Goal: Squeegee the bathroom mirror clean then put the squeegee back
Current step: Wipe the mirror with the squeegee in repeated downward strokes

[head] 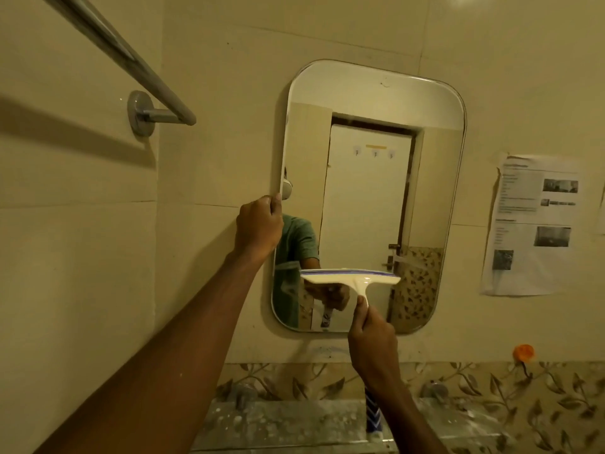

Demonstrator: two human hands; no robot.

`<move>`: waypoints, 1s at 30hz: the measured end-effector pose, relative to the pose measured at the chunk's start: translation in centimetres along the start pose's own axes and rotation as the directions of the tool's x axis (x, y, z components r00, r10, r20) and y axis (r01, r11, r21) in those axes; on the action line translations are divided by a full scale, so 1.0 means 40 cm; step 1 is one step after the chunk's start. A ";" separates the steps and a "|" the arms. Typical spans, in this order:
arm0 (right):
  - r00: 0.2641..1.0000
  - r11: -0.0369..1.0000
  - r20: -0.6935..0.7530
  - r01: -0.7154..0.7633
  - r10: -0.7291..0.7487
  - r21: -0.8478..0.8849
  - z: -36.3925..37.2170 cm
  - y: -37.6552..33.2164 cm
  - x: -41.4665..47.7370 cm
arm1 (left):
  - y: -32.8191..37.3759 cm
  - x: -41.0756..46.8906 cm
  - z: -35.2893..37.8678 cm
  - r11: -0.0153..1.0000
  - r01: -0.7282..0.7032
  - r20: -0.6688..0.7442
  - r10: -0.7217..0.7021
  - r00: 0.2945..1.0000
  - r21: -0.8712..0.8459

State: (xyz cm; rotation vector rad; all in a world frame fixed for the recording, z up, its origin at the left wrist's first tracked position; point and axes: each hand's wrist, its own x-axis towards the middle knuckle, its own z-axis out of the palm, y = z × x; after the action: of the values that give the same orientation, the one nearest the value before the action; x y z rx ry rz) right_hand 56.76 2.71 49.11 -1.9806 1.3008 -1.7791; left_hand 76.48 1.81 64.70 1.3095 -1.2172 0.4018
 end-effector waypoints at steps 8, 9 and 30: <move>0.996 0.999 -0.089 0.031 -0.028 0.026 -0.204 -0.038 0.283 | -0.018 -0.037 0.008 0.999 0.006 -0.011 -0.006 1.000 0.047; 0.996 1.000 -0.084 0.019 -0.017 0.018 -0.208 -0.018 0.283 | -0.019 -0.038 0.010 0.999 0.008 -0.019 -0.007 1.000 0.041; 0.993 0.996 -0.080 -0.079 0.081 0.030 -0.185 0.173 0.149 | -0.024 -0.053 0.037 0.998 0.062 -0.103 -0.062 0.993 -0.002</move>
State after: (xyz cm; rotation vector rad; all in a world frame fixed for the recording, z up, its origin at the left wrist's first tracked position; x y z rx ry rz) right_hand 46.42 -2.59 50.93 -1.8331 1.3537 -1.8466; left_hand 75.78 1.06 62.16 1.3086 -1.0876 0.4203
